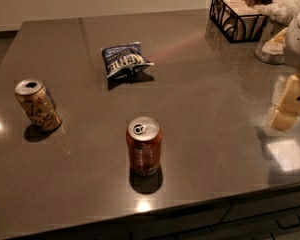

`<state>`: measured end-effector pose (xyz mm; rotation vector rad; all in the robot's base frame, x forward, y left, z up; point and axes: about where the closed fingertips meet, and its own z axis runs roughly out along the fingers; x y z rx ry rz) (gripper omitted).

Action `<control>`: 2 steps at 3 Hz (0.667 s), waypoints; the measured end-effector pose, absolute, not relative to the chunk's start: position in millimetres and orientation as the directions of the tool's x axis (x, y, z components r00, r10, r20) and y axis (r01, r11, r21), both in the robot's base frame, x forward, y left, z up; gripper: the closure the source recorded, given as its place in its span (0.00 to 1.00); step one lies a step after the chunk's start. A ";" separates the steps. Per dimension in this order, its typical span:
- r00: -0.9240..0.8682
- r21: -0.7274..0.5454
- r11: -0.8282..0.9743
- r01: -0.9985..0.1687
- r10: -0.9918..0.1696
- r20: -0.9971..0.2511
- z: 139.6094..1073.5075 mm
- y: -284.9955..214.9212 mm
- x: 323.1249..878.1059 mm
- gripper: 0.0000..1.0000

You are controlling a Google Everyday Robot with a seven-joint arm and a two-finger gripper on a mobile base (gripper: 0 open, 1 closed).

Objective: Knock coke can over

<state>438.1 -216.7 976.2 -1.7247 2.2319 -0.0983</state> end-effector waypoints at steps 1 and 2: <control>-0.221 -0.246 0.270 -0.931 -0.953 -0.207 976.2 -216.6 438.1 0.00; -0.200 -0.229 0.250 -0.941 -0.955 -0.220 977.4 -208.7 437.0 0.00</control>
Offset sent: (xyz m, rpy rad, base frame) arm -0.0039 0.0169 -0.0030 0.0391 0.0566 0.0613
